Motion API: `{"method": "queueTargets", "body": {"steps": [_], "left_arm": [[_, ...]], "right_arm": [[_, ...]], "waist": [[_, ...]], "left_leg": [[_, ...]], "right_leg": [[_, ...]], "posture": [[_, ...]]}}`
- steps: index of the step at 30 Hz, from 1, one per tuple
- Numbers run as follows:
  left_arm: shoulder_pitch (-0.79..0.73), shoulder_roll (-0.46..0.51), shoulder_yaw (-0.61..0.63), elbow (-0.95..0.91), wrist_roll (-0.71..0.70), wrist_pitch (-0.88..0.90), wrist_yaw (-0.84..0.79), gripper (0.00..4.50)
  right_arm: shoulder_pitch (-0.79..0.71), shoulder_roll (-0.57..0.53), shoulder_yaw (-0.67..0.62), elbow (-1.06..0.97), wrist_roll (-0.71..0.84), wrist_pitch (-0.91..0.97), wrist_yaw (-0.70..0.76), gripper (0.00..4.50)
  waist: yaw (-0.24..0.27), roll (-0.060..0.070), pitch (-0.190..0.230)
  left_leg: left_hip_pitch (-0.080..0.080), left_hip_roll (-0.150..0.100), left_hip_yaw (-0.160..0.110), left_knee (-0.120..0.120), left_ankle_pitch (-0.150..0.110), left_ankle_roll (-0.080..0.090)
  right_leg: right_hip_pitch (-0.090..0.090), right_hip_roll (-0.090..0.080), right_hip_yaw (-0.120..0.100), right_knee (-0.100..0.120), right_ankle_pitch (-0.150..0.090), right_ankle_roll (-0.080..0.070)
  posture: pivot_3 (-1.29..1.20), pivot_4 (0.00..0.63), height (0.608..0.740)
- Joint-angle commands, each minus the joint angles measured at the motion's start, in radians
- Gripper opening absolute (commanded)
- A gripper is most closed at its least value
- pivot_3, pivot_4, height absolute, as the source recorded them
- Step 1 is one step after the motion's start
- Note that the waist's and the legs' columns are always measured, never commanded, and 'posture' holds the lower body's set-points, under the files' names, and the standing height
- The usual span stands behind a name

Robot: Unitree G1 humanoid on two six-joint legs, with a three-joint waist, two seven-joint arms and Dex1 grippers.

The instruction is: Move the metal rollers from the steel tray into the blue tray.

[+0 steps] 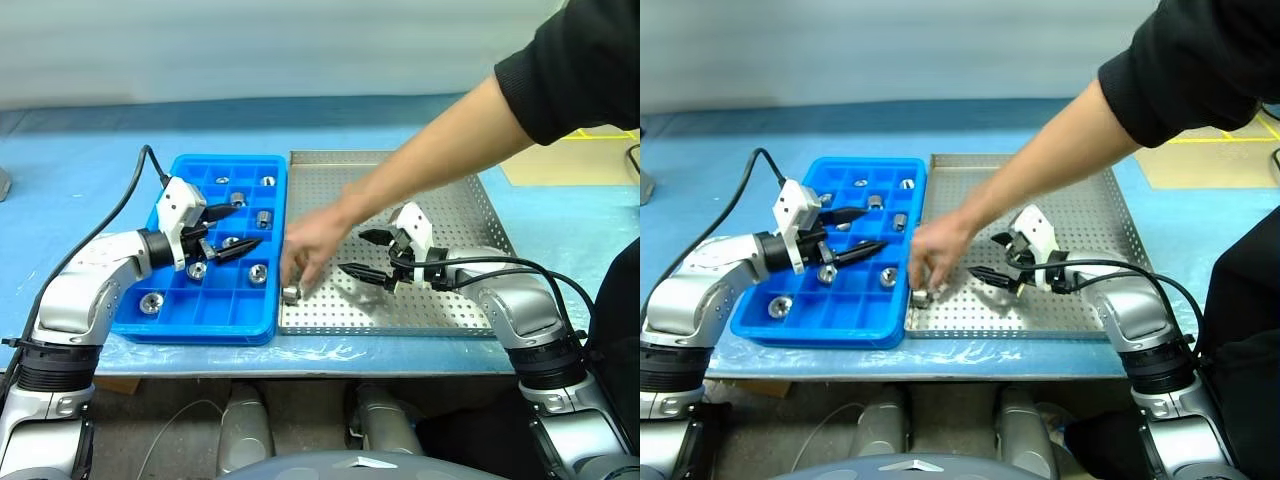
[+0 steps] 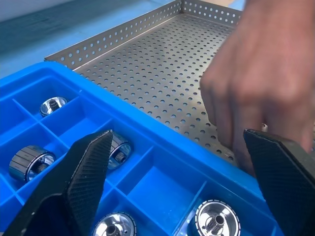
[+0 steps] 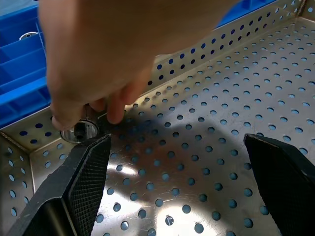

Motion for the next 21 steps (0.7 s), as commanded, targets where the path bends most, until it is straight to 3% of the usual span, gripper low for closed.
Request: {"method": "queueTargets", "body": {"steps": [1, 21], "left_arm": [[-0.013, 0.001, 0.01, -0.023, -0.002, -0.009, 0.004, 4.5], [-0.016, -0.023, -0.005, -0.006, 0.02, -0.027, 0.006, 4.5]], "right_arm": [[-0.016, 0.001, -0.004, -0.041, 0.006, -0.013, 0.001, 4.47], [-0.022, 0.005, 0.004, -0.04, -0.011, -0.009, -0.02, 4.47]], "waist": [[-0.001, 0.0, 0.0], [-0.004, 0.0, 0.0]], "left_leg": [[0.0, 0.0, 0.0, 0.0, 0.0, 0.0], [0.0, 0.0, 0.0, 0.0, 0.0, 0.0]], "right_leg": [[0.0, 0.0, 0.0, 0.0, 0.0, 0.0], [0.0, 0.0, 0.0, 0.0, 0.0, 0.0]], "posture": [[-0.09, 0.15, 0.74], [-0.1, 0.15, 0.74]]}}
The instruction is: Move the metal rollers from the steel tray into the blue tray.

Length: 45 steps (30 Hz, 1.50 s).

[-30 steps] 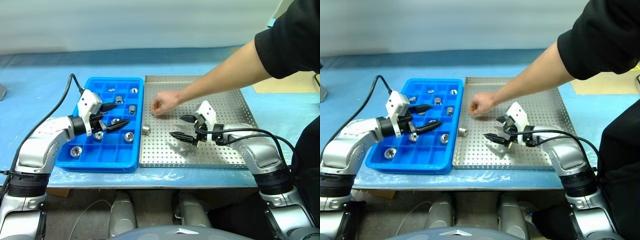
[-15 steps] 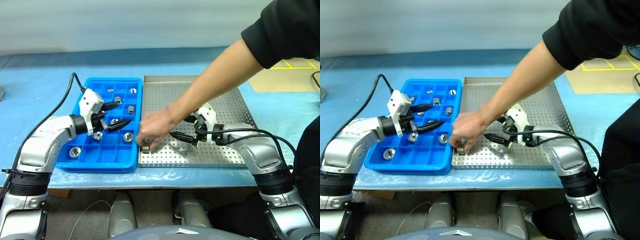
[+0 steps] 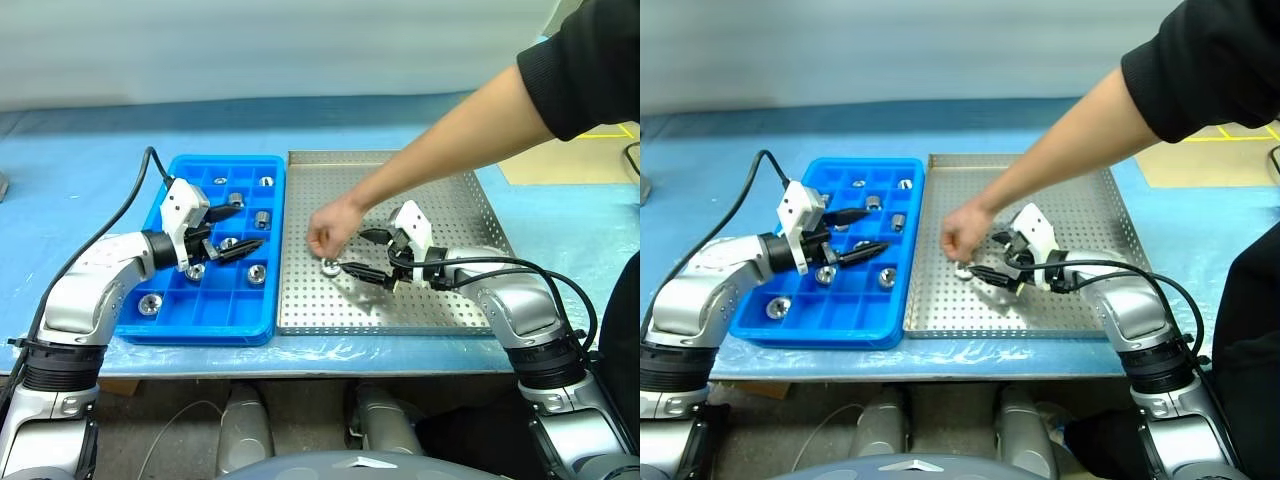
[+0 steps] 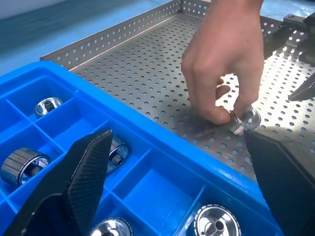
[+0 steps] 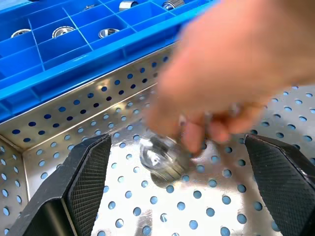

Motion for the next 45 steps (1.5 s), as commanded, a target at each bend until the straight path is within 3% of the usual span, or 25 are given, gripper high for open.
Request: {"method": "queueTargets", "body": {"steps": [1, 17, 27, 43, 45], "left_arm": [[-0.016, -0.004, 0.002, -0.014, 0.005, -0.025, 0.001, 4.5], [-0.025, -0.013, 0.0, 0.003, 0.013, -0.037, -0.011, 4.5], [-0.035, -0.029, -0.018, 0.004, 0.02, -0.044, -0.006, 4.5], [0.014, -0.014, 0.014, -0.042, -0.004, -0.017, 0.013, 4.5], [0.014, -0.013, 0.013, -0.042, -0.005, -0.016, 0.013, 4.5]], "right_arm": [[-0.018, 0.004, -0.002, -0.041, 0.003, -0.008, -0.006, 4.47], [-0.028, 0.009, 0.011, -0.036, 0.003, -0.01, 0.002, 4.47], [-0.133, 0.093, 0.16, 0.191, -0.106, -0.141, 0.069, 4.47], [-0.091, 0.118, 0.168, 0.369, -0.19, -0.241, 0.081, 4.47], [-0.085, 0.123, 0.162, 0.358, -0.184, -0.239, 0.083, 4.08]], "waist": [[0.0, 0.0, 0.0], [0.0, 0.0, 0.0], [-0.001, 0.0, 0.0], [0.0, -0.001, -0.001], [0.0, -0.001, -0.001]], "left_leg": [[0.0, 0.0, 0.0, 0.0, 0.0, 0.0], [0.0, 0.0, 0.0, 0.0, 0.0, 0.0], [0.0, 0.0, 0.0, 0.0, 0.0, 0.0], [0.001, 0.0, 0.0, 0.001, 0.0, 0.0], [0.002, 0.0, 0.0, 0.001, 0.0, 0.0]], "right_leg": [[0.0, 0.0, 0.0, 0.0, 0.0, 0.0], [0.0, 0.0, 0.0, 0.0, 0.0, 0.0], [0.0, 0.0, 0.0, 0.001, 0.0, -0.001], [0.001, 0.0, 0.0, 0.001, 0.001, -0.001], [0.002, 0.0, 0.0, 0.001, 0.0, -0.001]], "posture": [[-0.1, 0.15, 0.74], [-0.1, 0.15, 0.74], [-0.08, 0.15, 0.74], [-0.06, 0.15, 0.74], [-0.06, 0.15, 0.74]]}}
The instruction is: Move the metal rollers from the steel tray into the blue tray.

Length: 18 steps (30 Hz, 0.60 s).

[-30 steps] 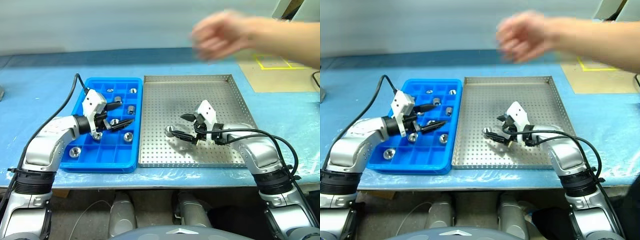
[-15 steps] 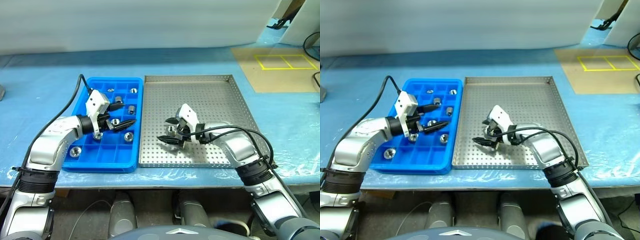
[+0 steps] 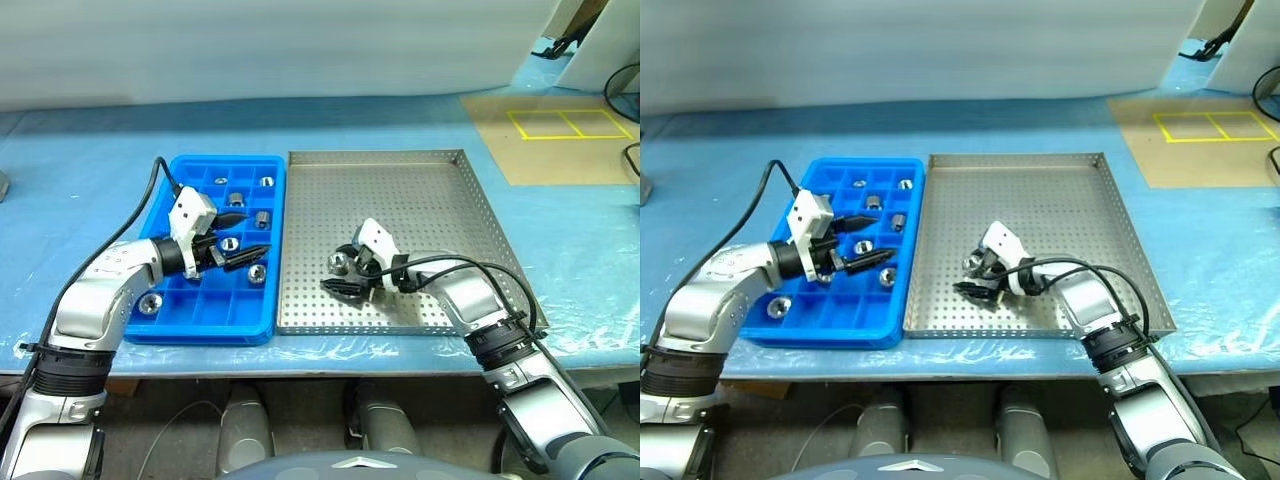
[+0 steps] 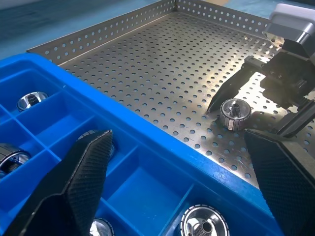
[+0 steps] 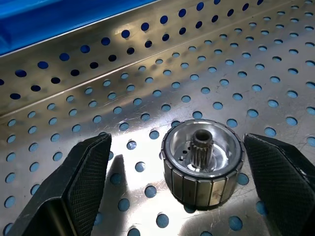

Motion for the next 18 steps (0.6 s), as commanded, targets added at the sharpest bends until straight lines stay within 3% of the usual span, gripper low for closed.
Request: {"method": "queueTargets", "body": {"steps": [1, 8, 18], "left_arm": [[-0.007, 0.016, 0.027, -0.038, -0.008, -0.007, 0.003, 4.5], [-0.018, 0.028, 0.056, -0.044, -0.033, -0.002, -0.001, 4.5], [-0.089, 0.155, 0.185, 0.046, -0.046, -0.018, -0.022, 4.5]], "right_arm": [[0.02, 0.007, -0.006, -0.001, -0.004, 0.0, 0.002, 3.84], [0.0, 0.014, -0.008, 0.025, -0.04, -0.024, -0.029, 1.73], [-0.215, 0.11, -0.033, -0.028, 0.027, 0.015, 0.013, 1.68]], "waist": [[0.0, 0.0, 0.0], [-0.002, 0.0, 0.0], [-0.004, 0.0, 0.0]], "left_leg": [[0.0, 0.0, 0.0, 0.0, 0.0, 0.0], [0.0, 0.0, 0.0, 0.0, 0.0, 0.0], [-0.001, 0.0, 0.0, 0.0, 0.0, -0.001]], "right_leg": [[0.0, 0.0, 0.0, 0.0, 0.0, 0.0], [0.0, 0.0, 0.0, 0.0, 0.0, 0.0], [-0.003, 0.0, 0.0, 0.003, 0.0, 0.0]], "posture": [[-0.07, 0.15, 0.74], [-0.06, 0.15, 0.74], [-0.01, 0.15, 0.74]]}}
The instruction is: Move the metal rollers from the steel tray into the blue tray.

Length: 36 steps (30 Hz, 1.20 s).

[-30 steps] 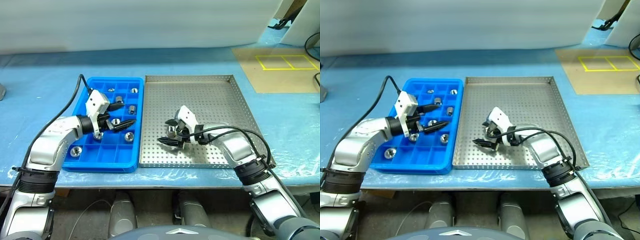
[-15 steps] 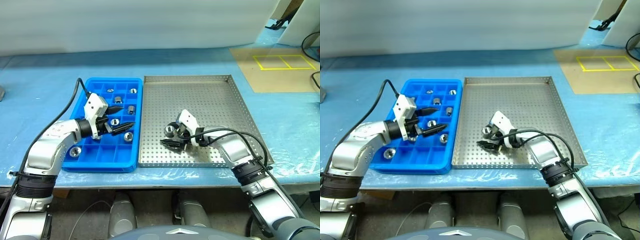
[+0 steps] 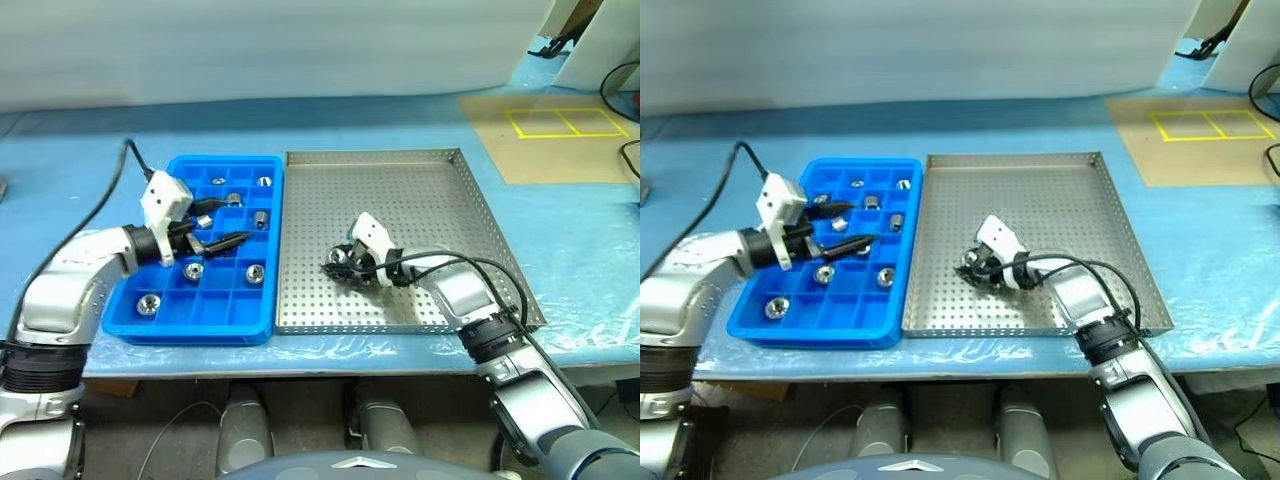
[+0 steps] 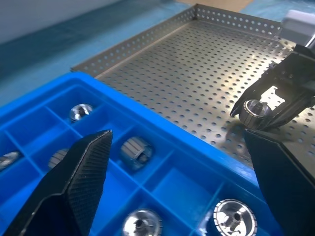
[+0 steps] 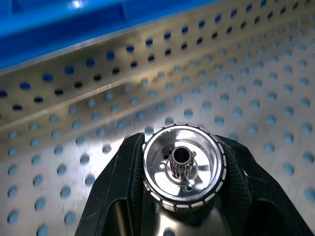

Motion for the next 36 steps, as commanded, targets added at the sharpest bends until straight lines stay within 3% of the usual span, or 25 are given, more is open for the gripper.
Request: {"method": "queueTargets", "body": {"steps": [1, 8, 15, 24, 32, 36], "left_arm": [[-0.06, 0.048, 0.084, 0.053, -0.003, -0.036, 0.002, 4.5], [-0.043, 0.096, 0.155, 0.089, 0.018, -0.074, 0.027, 4.5], [0.106, 0.101, 0.253, -0.054, -0.02, -0.013, 0.067, 4.5], [0.252, 0.084, 0.328, -0.206, -0.077, 0.072, 0.13, 4.5], [0.28, 0.073, 0.329, -0.247, -0.096, 0.092, 0.163, 4.5], [0.275, 0.07, 0.314, -0.247, -0.098, 0.087, 0.171, 4.5]], "right_arm": [[-0.116, 0.068, -0.019, -0.052, 0.046, -0.004, 0.026, 1.68], [-0.31, 0.275, 0.021, 0.125, 0.035, -0.074, 0.064, 1.68], [-0.299, 0.431, 0.076, 0.202, 0.09, 0.022, 0.153, 1.68], [-0.201, 0.48, 0.145, 0.228, 0.09, 0.176, 0.213, 1.68], [-0.179, 0.485, 0.182, 0.272, 0.025, 0.09, 0.183, 1.68], [-0.169, 0.49, 0.163, 0.29, 0.021, 0.034, 0.172, 3.02]], "waist": [[0.001, 0.0, 0.0], [0.006, 0.0, 0.0], [0.032, -0.001, 0.0], [0.073, -0.002, 0.0], [0.087, -0.002, 0.0], [0.087, -0.002, 0.0]], "left_leg": [[0.0, 0.0, 0.0, 0.0, 0.0, 0.0], [-0.004, 0.0, -0.001, -0.001, 0.0, 0.0], [-0.008, 0.002, -0.005, -0.001, 0.0, -0.001], [-0.008, 0.003, -0.007, -0.001, 0.001, -0.001], [-0.006, 0.002, -0.008, -0.002, 0.001, -0.002], [-0.007, 0.002, -0.008, -0.002, 0.001, -0.002]], "right_leg": [[0.0, 0.0, 0.0, 0.0, 0.0, 0.0], [-0.003, 0.0, -0.002, 0.0, 0.0, -0.002], [-0.004, -0.001, -0.007, -0.001, -0.001, -0.003], [-0.003, -0.002, -0.011, 0.001, -0.002, -0.004], [-0.003, -0.002, -0.01, 0.003, -0.006, 0.002], [-0.003, -0.002, -0.01, 0.003, -0.006, 0.003]], "posture": [[-0.01, 0.15, 0.74], [0.07, 0.15, 0.74], [0.17, 0.15, 0.74], [0.23, 0.15, 0.74], [0.25, 0.15, 0.74], [0.24, 0.15, 0.74]]}}
